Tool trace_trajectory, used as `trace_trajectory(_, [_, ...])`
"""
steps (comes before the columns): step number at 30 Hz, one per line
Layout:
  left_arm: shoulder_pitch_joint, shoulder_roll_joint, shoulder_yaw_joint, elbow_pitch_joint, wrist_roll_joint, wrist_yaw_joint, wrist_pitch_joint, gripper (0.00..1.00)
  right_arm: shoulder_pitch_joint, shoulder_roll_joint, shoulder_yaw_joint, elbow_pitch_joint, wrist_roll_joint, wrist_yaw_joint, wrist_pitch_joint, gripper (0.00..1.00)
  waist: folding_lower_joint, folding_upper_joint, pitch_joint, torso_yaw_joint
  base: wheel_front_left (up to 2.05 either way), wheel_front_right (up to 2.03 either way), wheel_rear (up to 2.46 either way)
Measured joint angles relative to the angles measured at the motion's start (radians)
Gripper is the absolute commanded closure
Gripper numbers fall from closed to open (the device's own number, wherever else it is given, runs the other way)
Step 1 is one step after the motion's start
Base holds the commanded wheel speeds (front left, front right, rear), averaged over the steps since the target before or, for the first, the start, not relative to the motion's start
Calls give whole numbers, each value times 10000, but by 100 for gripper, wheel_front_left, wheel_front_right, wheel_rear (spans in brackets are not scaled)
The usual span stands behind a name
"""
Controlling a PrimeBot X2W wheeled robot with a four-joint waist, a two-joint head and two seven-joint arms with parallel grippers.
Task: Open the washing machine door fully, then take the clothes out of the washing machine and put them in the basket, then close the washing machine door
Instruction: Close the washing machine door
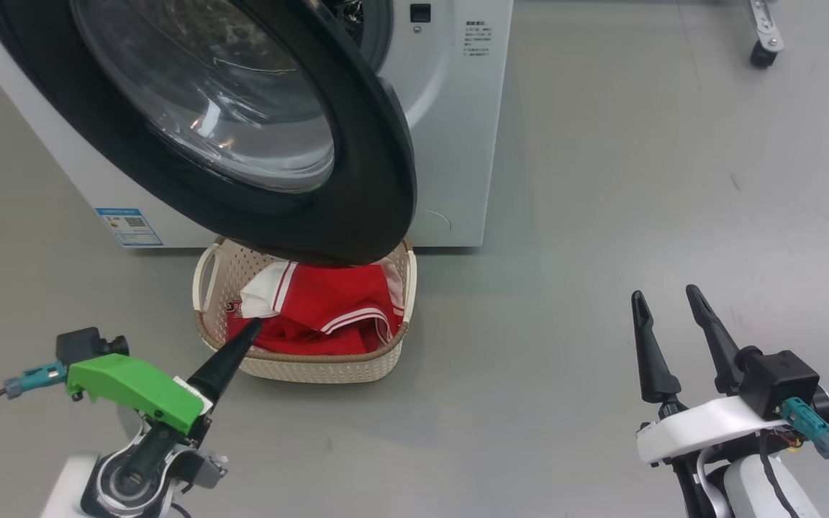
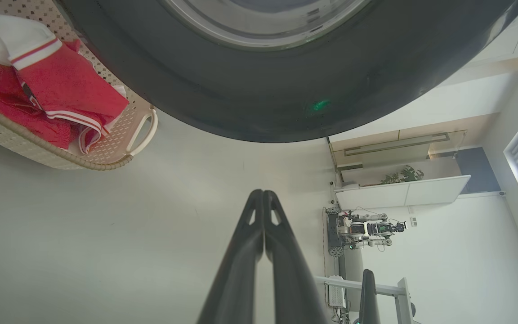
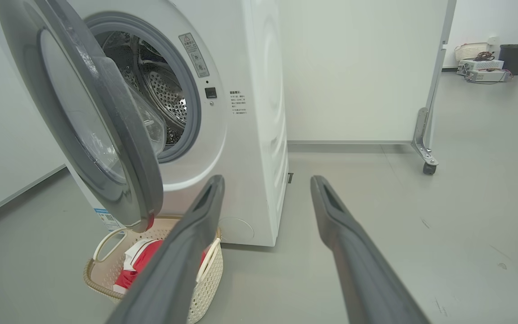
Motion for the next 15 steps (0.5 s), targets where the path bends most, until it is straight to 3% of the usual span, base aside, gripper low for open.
trace_trajectory(10, [722, 1229, -117, -698, 2997, -77, -1939, 100, 75, 29, 155, -13, -40, 73, 0, 0, 0, 0, -240, 508, 0, 0, 0])
trace_trajectory(15, [906, 1570, -234, -1022, 4232, -84, -2909, 100, 90, 29, 153, -17, -40, 75, 0, 0, 0, 0, -238, 548, 0, 0, 0])
